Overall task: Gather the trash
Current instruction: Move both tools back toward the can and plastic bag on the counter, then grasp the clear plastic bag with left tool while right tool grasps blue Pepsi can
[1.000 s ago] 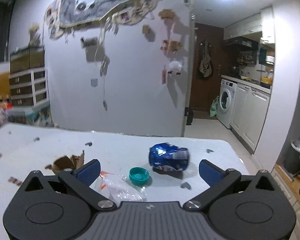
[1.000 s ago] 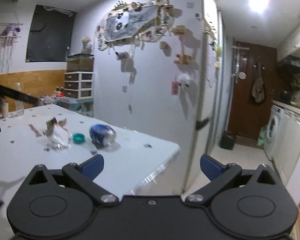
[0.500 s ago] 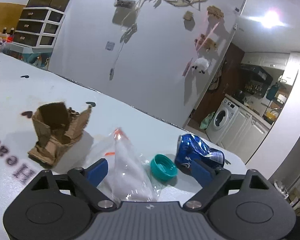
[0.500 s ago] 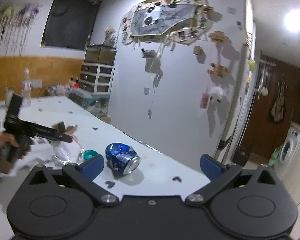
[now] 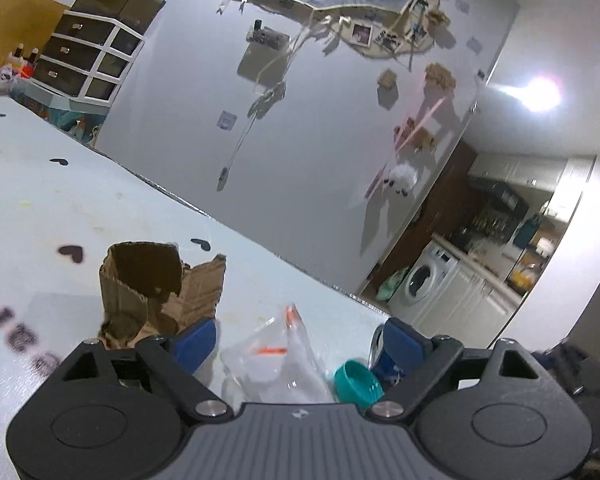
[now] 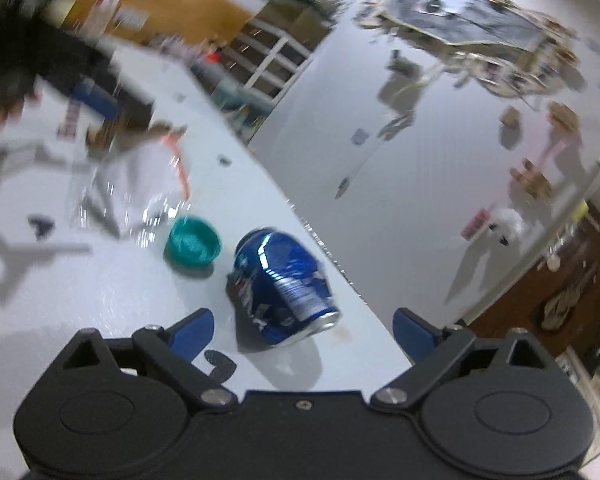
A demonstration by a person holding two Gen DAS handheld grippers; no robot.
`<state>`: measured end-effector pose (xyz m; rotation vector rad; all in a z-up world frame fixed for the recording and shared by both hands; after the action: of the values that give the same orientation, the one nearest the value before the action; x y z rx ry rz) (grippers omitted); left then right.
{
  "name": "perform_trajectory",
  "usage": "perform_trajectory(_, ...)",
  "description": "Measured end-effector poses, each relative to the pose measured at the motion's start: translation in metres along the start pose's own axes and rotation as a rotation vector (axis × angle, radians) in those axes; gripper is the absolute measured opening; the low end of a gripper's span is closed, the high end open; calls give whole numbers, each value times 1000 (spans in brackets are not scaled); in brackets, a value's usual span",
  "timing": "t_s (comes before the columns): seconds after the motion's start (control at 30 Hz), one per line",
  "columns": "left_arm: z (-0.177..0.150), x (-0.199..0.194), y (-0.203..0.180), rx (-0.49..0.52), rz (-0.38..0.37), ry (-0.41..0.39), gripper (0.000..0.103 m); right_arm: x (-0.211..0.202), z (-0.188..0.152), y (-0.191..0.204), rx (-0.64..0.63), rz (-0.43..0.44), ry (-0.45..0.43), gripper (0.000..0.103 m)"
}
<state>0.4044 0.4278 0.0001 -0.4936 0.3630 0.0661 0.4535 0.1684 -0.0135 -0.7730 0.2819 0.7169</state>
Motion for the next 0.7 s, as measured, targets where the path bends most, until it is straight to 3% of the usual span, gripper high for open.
perform_trajectory(0.3, -1, 29, 13, -88, -79, 44, 91, 46, 7, 8, -68, 28, 55, 90)
perform_trajectory(0.5, -9, 27, -5, -168, -229, 165, 91, 59, 9, 7, -112, 17, 93, 87)
perform_trajectory(0.57, -13, 22, -17, -150, -269, 192, 91, 61, 8, 7, -127, 26, 102, 87)
perform_trajectory(0.7, -27, 16, -46, -17, -289, 224, 90, 66, 5, 10, -194, 26, 128, 87)
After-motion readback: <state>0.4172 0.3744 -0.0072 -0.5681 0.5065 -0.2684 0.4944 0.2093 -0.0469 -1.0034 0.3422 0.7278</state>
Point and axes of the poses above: each gripper's, at about its wrist camera, not at the fingertips, and x roughly the way its jaws point, y to its left, z to its top, the point moved 5 cm from there along x, roughly the way its jaws point, and after that the axes turned 8 degrees about z, right-handed, at the moved point
